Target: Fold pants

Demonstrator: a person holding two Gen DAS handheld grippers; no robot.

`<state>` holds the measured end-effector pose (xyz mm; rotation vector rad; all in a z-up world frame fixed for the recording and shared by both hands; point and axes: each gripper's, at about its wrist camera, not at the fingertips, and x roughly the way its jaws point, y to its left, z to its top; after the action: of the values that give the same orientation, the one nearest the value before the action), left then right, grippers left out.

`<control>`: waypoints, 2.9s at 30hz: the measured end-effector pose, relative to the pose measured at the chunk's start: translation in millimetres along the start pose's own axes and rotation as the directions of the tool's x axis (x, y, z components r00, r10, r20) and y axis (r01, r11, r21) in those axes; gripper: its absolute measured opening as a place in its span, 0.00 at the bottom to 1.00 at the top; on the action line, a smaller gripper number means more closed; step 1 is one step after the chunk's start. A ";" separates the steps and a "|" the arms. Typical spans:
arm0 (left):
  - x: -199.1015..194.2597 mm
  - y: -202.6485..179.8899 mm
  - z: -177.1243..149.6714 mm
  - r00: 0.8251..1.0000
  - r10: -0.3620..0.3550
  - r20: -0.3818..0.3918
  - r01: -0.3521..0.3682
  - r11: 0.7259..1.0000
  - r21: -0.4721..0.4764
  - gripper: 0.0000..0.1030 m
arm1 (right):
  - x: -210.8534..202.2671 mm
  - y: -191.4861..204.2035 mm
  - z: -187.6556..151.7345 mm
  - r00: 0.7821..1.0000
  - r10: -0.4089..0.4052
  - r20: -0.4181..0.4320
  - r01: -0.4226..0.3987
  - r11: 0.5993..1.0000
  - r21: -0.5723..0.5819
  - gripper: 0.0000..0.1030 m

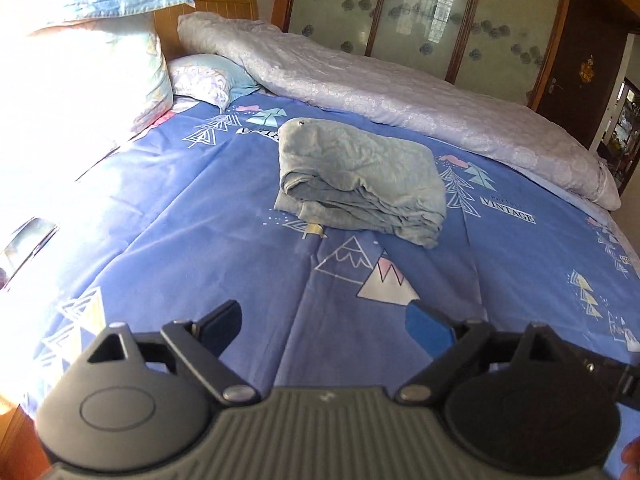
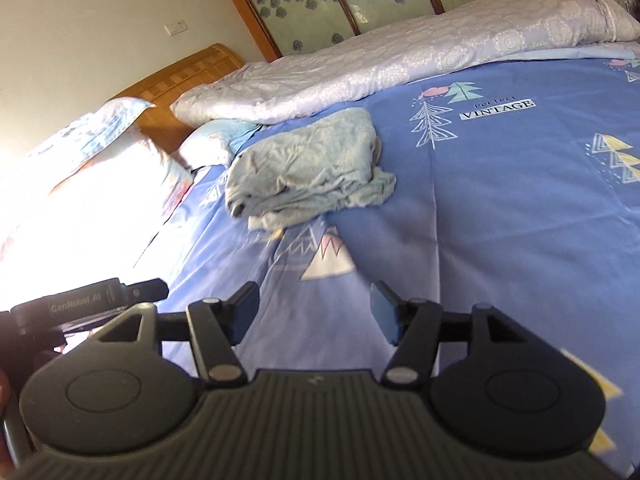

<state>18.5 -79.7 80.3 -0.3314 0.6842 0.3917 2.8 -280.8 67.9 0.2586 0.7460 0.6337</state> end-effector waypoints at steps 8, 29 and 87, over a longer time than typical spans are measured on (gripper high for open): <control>-59.0 -3.1 -32.9 0.998 0.050 0.036 -0.050 0.999 0.003 1.00 | -50.8 8.3 -31.5 1.000 0.001 -0.003 -0.001 1.000 0.027 0.82; -121.0 -44.2 -70.5 0.982 0.156 0.104 -0.166 0.981 0.102 1.00 | -103.3 13.0 -56.5 1.000 0.017 0.025 -0.018 0.999 0.032 0.92; -246.3 -13.1 -123.5 0.901 0.342 0.266 -0.362 0.932 0.031 1.00 | -119.1 88.3 -80.8 0.969 -0.011 0.247 0.027 0.998 -0.061 1.00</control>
<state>-216.9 -201.7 156.3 -0.0745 0.5014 0.7384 -159.7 -285.3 113.9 0.2659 0.4880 0.5934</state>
